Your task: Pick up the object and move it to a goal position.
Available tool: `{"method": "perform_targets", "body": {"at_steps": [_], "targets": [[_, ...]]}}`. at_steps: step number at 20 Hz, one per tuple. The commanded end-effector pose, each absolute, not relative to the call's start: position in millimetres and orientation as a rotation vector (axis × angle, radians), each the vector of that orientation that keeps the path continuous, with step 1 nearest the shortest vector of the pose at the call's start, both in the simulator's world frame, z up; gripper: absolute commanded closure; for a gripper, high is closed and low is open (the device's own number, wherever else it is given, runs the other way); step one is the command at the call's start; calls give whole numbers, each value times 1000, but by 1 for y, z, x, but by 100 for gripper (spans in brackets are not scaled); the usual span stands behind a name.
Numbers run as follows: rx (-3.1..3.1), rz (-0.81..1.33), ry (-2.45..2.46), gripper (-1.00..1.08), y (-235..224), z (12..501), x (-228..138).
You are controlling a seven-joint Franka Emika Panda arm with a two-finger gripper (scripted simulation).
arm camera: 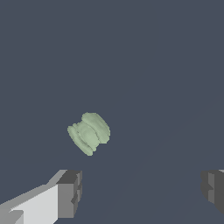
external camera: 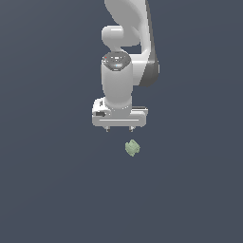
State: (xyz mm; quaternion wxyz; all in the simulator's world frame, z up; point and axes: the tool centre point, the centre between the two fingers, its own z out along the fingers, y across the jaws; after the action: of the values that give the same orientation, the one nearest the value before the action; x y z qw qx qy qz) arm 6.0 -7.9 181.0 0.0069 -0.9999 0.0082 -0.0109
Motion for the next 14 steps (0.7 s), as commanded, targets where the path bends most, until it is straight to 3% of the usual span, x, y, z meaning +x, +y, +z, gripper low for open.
{"method": "perform_targets", "body": {"at_steps": [1,14], "targets": [[-3127,-34,26,-92,-8,181,6],[-3113,-4,86,-92,-11,179,5]]}}
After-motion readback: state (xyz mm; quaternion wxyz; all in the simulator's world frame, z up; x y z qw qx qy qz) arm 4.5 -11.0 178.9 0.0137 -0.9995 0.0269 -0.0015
